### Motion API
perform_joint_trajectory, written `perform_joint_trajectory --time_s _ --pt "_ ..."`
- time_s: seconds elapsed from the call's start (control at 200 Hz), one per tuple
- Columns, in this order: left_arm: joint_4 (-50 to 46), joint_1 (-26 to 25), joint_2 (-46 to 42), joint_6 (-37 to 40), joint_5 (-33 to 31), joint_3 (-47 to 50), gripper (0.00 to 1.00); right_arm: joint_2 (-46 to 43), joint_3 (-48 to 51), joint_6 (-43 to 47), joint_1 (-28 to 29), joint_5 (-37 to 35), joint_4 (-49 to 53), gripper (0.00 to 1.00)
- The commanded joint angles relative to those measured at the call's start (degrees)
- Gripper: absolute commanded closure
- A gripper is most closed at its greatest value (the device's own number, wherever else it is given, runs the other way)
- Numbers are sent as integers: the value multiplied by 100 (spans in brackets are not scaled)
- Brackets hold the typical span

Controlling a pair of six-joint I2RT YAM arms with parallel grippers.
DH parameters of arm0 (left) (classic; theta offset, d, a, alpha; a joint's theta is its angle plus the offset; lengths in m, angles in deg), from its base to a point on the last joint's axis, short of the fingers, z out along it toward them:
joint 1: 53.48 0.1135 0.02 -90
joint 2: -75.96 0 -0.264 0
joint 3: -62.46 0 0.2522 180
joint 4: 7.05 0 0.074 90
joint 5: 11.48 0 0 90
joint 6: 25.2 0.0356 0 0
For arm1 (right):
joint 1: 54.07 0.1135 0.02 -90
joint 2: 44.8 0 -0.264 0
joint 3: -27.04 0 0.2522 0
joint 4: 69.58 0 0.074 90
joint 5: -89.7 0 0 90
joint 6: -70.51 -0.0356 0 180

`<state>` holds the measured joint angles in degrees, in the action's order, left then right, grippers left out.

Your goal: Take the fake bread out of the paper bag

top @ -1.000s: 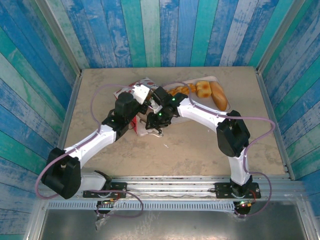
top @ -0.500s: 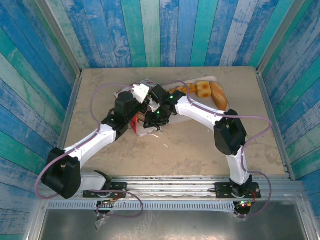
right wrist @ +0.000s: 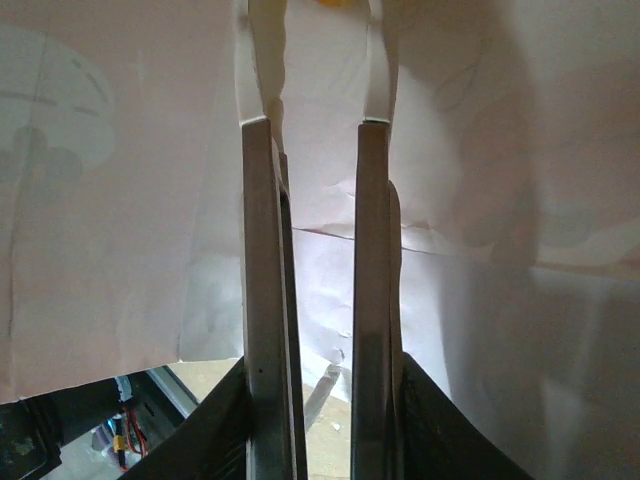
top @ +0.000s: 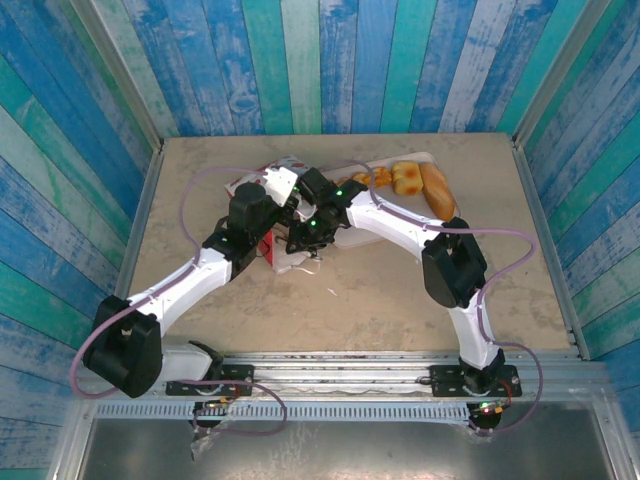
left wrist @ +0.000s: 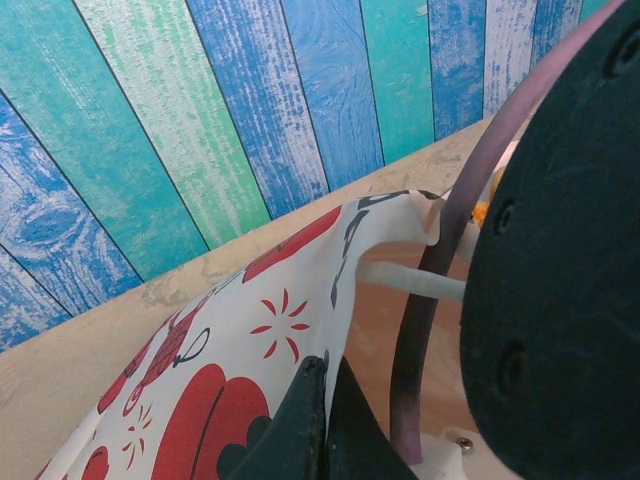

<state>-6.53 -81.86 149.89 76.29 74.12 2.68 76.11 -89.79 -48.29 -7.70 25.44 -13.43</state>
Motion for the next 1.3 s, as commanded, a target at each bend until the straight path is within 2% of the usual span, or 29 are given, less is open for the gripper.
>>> perform_joint_trajectory --time_s 0.0,0.2,0.296,0.711,1.162,1.292 --pt "318 -62 38 -115 235 -184 100 -46 37 -99 -35 22 -348 76" --pt "345 -62 64 -146 145 -173 100 -409 327 -183 -35 -73 -591 94" --pt "370 -62 55 -147 66 -153 100 -622 497 -226 -38 -137 -660 99" --pt "570 -62 -22 -137 -347 49 100 -1376 1199 -488 -161 -199 -776 99" --pt "737 -58 -31 -194 -1324 105 100 -2117 1699 -356 -258 -152 -619 99" --pt "716 -62 7 -173 -1439 93 100 -2298 1828 -311 -299 -61 -512 99"
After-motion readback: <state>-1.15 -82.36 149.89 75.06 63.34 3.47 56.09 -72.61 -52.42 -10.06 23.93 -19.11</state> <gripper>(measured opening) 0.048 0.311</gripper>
